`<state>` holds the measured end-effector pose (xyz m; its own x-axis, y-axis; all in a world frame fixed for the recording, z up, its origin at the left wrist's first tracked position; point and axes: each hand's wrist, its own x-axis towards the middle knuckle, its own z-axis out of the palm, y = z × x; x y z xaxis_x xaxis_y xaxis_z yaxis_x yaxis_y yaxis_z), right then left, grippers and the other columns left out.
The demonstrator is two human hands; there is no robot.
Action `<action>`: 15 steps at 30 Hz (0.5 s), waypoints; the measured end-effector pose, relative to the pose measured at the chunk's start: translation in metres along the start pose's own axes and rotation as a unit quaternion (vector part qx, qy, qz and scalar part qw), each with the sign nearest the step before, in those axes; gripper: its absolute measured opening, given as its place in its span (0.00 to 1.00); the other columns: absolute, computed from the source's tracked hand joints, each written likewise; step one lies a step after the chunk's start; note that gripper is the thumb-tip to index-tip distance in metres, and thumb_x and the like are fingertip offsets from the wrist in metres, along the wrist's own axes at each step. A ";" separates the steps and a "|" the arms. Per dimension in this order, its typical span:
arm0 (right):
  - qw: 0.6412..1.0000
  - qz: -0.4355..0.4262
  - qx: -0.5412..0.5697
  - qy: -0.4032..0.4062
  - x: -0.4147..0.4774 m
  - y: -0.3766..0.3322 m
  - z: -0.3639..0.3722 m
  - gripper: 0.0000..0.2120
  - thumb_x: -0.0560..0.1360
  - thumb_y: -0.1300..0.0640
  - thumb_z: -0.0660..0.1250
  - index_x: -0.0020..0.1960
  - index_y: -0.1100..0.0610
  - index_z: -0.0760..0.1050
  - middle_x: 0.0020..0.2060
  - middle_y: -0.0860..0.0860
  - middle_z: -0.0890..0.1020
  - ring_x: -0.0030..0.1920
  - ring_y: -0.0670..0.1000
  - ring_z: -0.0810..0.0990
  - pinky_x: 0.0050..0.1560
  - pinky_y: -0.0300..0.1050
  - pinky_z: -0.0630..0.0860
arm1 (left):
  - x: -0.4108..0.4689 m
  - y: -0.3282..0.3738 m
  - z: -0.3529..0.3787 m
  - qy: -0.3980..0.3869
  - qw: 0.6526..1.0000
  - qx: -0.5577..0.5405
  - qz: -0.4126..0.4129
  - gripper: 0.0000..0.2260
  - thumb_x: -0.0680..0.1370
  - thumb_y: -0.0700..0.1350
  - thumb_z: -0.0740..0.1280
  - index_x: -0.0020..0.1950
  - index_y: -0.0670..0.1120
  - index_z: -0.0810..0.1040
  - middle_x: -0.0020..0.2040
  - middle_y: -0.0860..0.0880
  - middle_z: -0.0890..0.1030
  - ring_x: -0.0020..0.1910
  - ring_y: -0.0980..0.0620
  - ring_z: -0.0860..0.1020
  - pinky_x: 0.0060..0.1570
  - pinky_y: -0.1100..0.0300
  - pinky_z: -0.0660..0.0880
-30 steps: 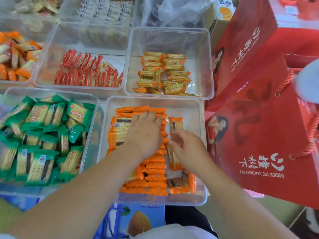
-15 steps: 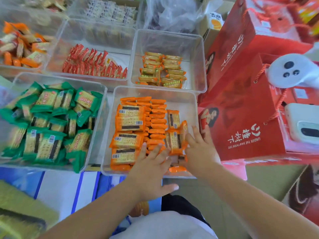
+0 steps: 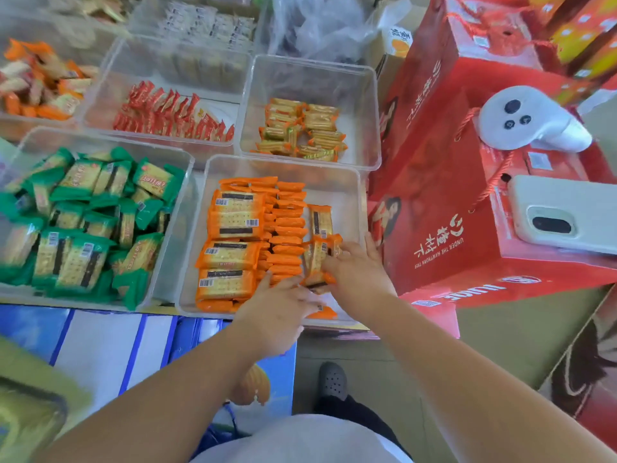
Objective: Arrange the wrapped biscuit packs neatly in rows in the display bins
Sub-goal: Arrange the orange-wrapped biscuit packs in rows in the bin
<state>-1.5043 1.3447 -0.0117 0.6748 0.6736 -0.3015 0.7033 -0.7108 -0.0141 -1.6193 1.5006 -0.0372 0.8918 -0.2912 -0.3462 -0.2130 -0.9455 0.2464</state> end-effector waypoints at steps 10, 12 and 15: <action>0.986 -0.141 -0.001 -0.088 -0.003 0.016 -0.005 0.18 0.79 0.54 0.65 0.68 0.44 0.75 0.68 0.51 0.76 0.79 0.58 0.54 0.68 0.78 0.33 | 0.000 0.009 0.000 0.015 0.996 0.032 -0.081 0.31 0.77 0.60 0.64 0.76 0.55 0.57 0.77 0.51 0.65 0.78 0.50 0.58 0.75 0.43 0.54; 0.978 -0.171 -0.006 -0.117 -0.002 0.021 -0.008 0.26 0.78 0.60 0.64 0.73 0.41 0.69 0.70 0.48 0.75 0.80 0.58 0.48 0.66 0.79 0.29 | 0.000 0.011 -0.001 0.014 0.995 0.032 -0.090 0.37 0.76 0.64 0.64 0.78 0.53 0.52 0.78 0.50 0.64 0.78 0.49 0.59 0.75 0.43 0.54; 0.968 -0.201 -0.046 -0.140 -0.001 0.025 -0.007 0.31 0.77 0.60 0.64 0.77 0.42 0.63 0.70 0.46 0.75 0.81 0.58 0.44 0.63 0.80 0.28 | 0.000 0.012 -0.003 0.013 0.996 0.023 -0.086 0.39 0.74 0.67 0.64 0.79 0.56 0.49 0.79 0.52 0.63 0.78 0.50 0.58 0.75 0.41 0.55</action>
<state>-1.4862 1.3280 -0.0047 0.2640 0.8013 -0.5368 0.9222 -0.3727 -0.1029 -1.6206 1.4895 -0.0314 0.9263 -0.1219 -0.3566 -0.0744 -0.9868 0.1440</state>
